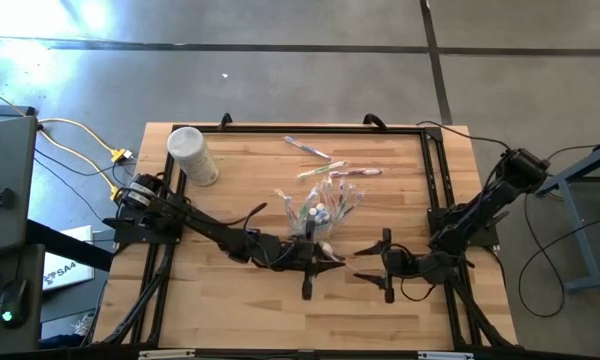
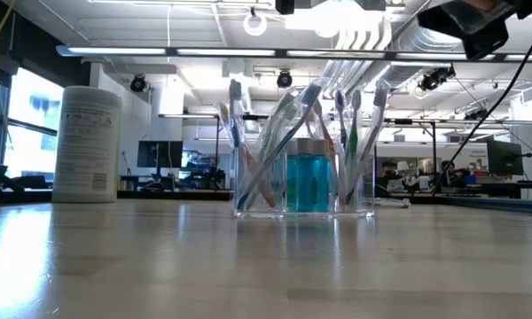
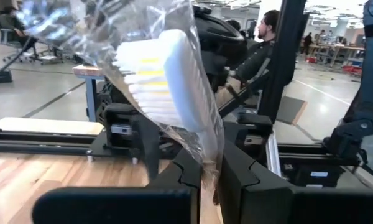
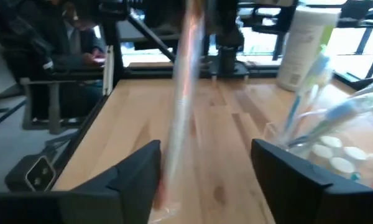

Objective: Pick & Place toothbrushing station
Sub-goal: Put the orange toothbrush into the transparent organizer

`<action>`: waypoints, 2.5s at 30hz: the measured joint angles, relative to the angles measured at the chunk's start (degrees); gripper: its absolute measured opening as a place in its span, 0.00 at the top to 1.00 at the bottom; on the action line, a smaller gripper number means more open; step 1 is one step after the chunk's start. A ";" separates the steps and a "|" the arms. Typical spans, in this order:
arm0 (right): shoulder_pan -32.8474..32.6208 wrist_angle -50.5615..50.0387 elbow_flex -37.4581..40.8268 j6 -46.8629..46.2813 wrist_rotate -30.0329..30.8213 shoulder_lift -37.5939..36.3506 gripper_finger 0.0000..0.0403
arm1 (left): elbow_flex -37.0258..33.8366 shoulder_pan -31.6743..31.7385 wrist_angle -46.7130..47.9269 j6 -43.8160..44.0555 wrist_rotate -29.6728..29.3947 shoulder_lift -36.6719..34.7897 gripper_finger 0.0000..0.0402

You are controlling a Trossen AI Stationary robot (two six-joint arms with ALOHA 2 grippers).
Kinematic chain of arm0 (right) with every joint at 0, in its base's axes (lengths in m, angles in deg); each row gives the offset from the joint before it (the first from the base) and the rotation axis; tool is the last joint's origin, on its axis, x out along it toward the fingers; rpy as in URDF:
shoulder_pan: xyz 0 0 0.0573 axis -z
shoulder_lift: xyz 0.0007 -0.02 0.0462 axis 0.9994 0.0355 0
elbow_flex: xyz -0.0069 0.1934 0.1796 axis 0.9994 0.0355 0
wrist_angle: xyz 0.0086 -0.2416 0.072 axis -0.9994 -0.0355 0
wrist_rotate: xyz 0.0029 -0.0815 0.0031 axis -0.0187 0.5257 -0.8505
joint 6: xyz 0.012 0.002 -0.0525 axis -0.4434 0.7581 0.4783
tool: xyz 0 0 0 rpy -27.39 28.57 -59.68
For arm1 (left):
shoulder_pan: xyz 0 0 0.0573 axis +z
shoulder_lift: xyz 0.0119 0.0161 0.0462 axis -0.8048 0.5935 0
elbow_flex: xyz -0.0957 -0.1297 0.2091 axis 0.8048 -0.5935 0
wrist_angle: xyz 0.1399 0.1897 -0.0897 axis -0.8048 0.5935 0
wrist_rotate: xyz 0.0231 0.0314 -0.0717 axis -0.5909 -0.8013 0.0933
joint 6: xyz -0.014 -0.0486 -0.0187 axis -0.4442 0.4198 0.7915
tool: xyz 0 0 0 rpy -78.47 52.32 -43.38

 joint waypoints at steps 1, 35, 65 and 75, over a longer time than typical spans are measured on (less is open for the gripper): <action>-0.41 -0.19 0.01 -0.11 1.11 -0.14 0.40 | 0.00 -0.08 -0.03 -0.17 -0.22 0.00 0.97; -6.35 -0.43 0.01 3.10 19.57 -0.35 0.35 | 0.07 -2.50 42.65 12.30 -33.82 -9.27 0.97; -3.66 -7.75 0.01 -6.12 15.16 -0.35 0.35 | 6.29 -1.64 67.84 23.81 -39.36 -8.33 0.97; -3.66 -7.84 0.03 -6.12 14.86 -0.35 0.35 | 6.29 3.33 66.89 24.44 -29.85 -3.93 0.97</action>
